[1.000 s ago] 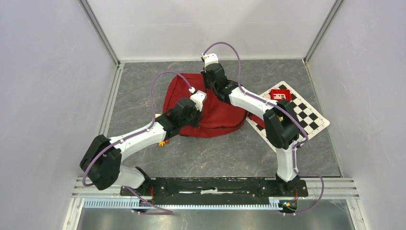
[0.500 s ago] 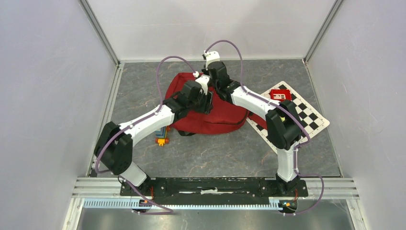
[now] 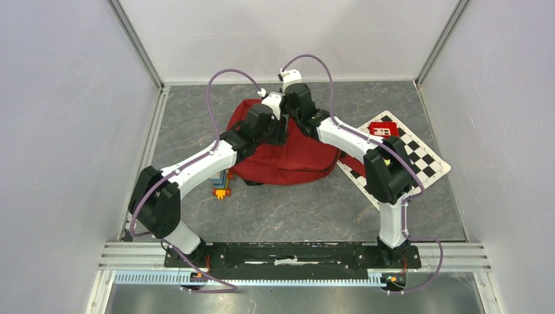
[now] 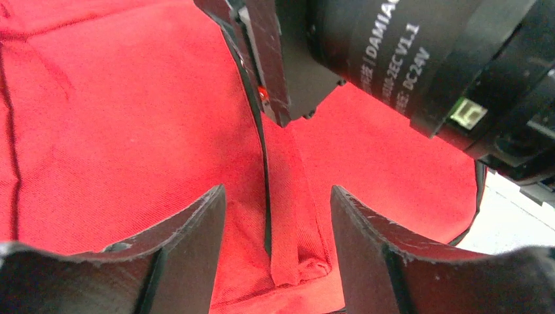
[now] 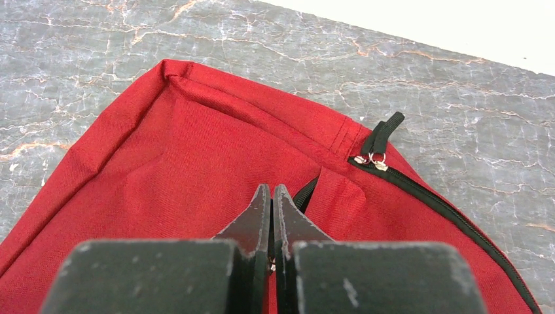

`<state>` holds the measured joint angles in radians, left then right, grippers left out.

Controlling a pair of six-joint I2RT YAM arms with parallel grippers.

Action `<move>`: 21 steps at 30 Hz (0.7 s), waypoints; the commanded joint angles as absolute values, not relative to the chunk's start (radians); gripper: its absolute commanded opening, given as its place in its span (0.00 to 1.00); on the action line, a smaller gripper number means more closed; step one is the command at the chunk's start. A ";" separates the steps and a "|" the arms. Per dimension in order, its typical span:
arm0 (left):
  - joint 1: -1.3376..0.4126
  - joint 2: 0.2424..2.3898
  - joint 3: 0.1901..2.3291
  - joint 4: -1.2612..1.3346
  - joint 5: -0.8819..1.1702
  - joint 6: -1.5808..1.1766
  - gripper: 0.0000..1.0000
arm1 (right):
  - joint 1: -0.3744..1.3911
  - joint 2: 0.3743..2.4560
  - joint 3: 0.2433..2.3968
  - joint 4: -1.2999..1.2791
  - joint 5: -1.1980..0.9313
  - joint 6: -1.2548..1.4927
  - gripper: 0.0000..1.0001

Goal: Pack the student bag
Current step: Zip the student bag at the center of the board.

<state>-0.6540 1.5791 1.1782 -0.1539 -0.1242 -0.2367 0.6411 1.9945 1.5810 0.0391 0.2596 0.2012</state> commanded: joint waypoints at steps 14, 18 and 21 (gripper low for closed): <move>-0.627 1.678 1.194 -0.006 -0.005 -0.205 0.54 | 0.627 1.991 1.617 0.047 0.237 0.223 0.00; -0.629 1.713 1.218 -0.032 0.066 -0.209 0.33 | 0.627 1.991 1.610 0.048 0.238 0.224 0.00; -0.629 1.699 1.201 -0.039 0.065 -0.195 0.06 | 0.626 1.992 1.609 0.049 0.241 0.225 0.00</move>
<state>-0.6296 1.7027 1.1809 -0.0570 0.0105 -0.2264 0.6289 1.9949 1.5810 0.0219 0.2428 0.2165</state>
